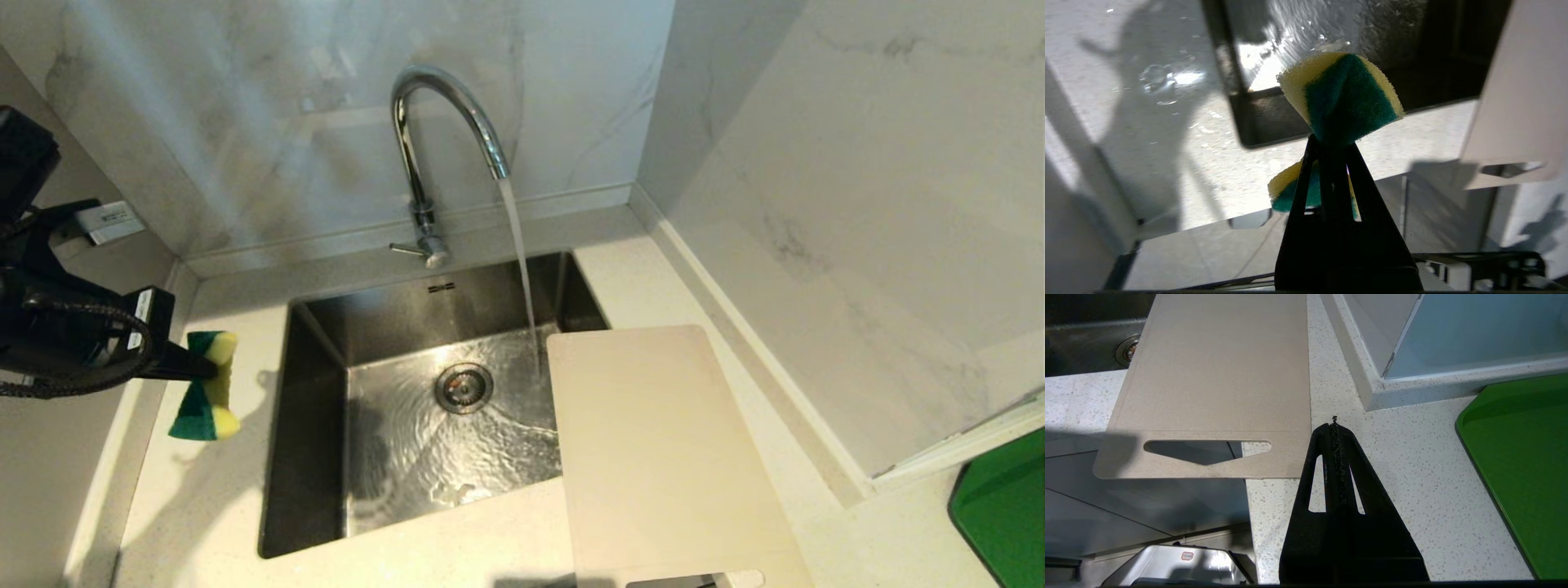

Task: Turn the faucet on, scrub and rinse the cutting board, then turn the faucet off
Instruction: Put down the cleaning cloth

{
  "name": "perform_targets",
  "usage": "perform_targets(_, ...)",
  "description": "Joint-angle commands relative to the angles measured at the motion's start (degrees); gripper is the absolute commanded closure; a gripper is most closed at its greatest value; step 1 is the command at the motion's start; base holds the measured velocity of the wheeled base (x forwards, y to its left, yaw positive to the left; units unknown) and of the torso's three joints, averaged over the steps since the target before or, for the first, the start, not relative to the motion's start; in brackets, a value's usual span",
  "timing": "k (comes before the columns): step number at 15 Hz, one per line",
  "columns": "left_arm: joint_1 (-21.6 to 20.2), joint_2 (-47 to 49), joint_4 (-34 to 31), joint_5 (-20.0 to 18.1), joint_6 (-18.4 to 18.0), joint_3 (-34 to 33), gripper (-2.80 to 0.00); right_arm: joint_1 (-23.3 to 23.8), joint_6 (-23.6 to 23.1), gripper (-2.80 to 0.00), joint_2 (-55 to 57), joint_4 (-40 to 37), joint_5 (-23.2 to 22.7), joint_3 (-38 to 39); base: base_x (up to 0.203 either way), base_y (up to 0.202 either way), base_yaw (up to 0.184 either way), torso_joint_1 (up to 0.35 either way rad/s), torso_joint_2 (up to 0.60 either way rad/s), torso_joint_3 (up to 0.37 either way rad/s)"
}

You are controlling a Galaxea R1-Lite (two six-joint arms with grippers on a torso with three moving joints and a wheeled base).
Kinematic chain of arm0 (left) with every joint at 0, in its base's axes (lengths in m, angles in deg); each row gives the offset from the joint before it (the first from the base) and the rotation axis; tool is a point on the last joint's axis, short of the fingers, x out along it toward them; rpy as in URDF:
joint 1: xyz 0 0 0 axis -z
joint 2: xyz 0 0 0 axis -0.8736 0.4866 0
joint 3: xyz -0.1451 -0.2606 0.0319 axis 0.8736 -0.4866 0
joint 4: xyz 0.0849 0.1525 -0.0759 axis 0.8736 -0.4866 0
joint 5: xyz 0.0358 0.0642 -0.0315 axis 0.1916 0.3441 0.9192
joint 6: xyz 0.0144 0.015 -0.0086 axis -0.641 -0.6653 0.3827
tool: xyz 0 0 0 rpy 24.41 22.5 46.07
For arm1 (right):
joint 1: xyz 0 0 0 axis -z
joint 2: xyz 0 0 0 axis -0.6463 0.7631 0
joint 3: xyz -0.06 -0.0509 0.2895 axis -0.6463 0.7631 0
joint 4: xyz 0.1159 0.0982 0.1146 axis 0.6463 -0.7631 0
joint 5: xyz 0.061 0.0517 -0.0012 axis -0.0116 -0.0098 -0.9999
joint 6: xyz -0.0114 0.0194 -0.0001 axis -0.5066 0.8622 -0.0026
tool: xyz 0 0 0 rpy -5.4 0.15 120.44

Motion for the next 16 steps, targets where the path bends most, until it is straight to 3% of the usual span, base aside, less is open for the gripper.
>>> perform_targets(1,0.0,0.9,-2.0,1.7,-1.3,0.0,0.00,0.0,0.0,0.00,0.0,0.0,-0.3,0.0,0.000,0.000,0.000,0.000,0.00,0.000)
perform_targets(3,0.1,2.3,-5.9,5.2,-2.2,-0.1,0.00,0.0,0.7,0.00,0.0,0.0,0.1,0.0,0.000,0.000,0.000,0.000,0.00,0.000)
perform_targets(5,-0.1,3.6,-8.6,5.9,-2.1,-0.9,0.00,0.0,1.8,0.00,0.0,0.1,0.3,0.0,0.000,0.000,0.000,0.000,0.00,0.000)
perform_targets(12,-2.4,7.2,-8.5,5.4,-1.3,-9.2,0.00,0.0,1.8,0.00,0.0,0.1,0.2,0.0,0.000,0.000,0.000,0.000,0.00,0.000)
perform_targets(16,-8.3,8.7,-3.7,5.0,-1.9,-15.3,0.00,0.0,1.8,0.00,0.0,0.1,0.2,0.0,0.000,0.000,0.000,0.000,0.00,0.000)
